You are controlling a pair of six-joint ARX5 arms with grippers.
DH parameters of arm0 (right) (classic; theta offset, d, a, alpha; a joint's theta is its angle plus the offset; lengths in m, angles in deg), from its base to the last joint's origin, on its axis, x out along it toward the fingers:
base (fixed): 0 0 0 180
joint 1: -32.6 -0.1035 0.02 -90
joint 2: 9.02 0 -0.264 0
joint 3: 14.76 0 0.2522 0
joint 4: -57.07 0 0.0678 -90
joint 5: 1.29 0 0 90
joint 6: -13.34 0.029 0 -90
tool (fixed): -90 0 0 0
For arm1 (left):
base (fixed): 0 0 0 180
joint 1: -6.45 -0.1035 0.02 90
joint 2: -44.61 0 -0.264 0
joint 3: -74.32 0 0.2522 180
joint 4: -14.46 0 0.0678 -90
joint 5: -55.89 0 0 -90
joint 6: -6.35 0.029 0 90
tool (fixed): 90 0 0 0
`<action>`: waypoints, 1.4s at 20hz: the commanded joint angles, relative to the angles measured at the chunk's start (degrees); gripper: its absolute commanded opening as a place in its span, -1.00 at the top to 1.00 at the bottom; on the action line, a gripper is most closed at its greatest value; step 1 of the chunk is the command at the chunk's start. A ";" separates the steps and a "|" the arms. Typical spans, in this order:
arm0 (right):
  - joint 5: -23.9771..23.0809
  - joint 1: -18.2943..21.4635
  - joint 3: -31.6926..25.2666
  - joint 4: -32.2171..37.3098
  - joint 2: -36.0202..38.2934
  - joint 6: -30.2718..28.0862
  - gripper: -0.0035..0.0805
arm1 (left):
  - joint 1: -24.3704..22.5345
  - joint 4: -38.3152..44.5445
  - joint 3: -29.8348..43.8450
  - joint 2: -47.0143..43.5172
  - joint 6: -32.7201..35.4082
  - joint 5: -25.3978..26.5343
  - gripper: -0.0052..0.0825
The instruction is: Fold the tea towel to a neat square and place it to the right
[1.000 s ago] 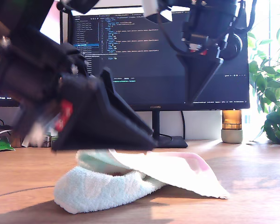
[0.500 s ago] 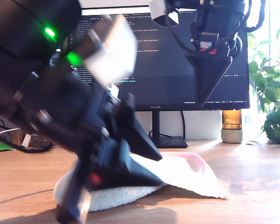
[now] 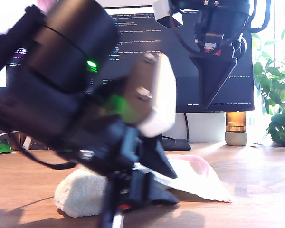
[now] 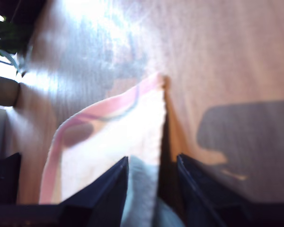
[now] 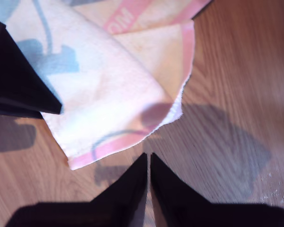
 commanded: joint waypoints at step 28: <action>0.66 5.62 0.44 5.40 1.33 -5.20 0.94 | 2.62 -21.14 -4.90 -12.96 -9.20 6.84 0.94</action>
